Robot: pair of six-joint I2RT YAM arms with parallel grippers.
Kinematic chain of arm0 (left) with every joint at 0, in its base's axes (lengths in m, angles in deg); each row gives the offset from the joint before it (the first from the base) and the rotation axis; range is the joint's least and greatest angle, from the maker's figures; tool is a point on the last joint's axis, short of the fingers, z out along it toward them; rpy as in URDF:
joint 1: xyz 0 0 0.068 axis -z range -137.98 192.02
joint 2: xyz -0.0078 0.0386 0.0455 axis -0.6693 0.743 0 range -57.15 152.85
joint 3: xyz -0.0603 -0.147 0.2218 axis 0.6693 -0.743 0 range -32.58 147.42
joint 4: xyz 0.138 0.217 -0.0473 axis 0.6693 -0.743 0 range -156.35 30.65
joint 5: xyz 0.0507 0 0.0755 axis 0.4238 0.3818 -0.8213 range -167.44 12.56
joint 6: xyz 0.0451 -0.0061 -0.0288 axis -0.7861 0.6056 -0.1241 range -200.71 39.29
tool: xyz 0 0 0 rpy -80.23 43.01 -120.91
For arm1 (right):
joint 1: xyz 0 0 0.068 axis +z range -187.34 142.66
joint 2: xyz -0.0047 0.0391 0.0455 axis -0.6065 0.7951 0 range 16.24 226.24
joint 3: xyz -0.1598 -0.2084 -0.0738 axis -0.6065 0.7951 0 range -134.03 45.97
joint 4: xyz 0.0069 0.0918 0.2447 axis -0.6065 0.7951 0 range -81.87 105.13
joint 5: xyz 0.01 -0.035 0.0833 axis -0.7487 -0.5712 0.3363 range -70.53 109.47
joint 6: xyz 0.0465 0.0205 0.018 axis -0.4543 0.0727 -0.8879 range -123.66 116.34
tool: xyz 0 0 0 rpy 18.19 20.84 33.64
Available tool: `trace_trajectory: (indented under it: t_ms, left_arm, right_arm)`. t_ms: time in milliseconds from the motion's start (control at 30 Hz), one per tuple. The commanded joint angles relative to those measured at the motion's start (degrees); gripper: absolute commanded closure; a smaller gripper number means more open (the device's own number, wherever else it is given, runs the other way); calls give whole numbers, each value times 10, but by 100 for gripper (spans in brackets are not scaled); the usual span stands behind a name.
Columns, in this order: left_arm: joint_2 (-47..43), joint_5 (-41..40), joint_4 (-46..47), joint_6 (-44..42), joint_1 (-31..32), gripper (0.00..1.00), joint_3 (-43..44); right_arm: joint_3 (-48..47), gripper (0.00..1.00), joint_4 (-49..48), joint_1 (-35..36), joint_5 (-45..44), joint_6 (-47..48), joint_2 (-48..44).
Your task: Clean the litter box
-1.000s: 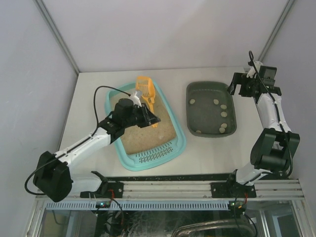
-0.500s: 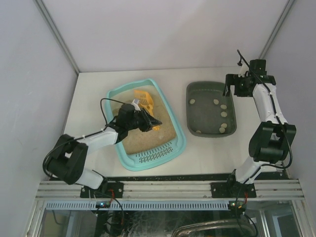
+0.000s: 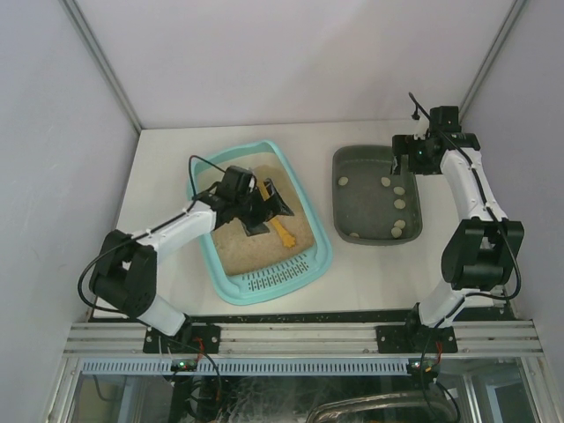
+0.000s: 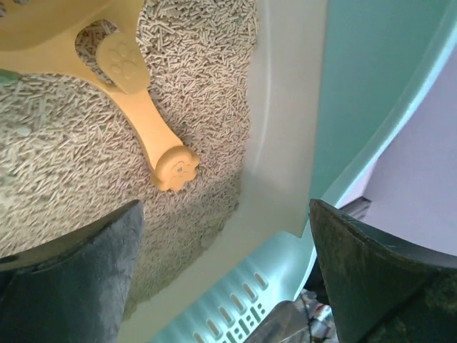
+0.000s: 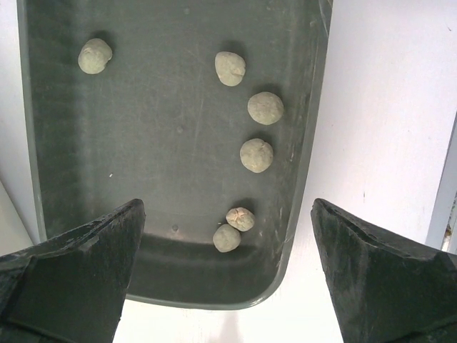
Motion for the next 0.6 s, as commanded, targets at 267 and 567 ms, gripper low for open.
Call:
trace_trajectory:
  t_ms: [267, 567]
  left_arm:
    - [-35, -206, -477, -155, 36, 0, 392]
    - [-108, -386, -480, -243, 16, 0, 580]
  right_arm:
    - [-30, 0, 3, 11, -15, -1, -27]
    - [-90, 0, -4, 36, -16, -34, -46]
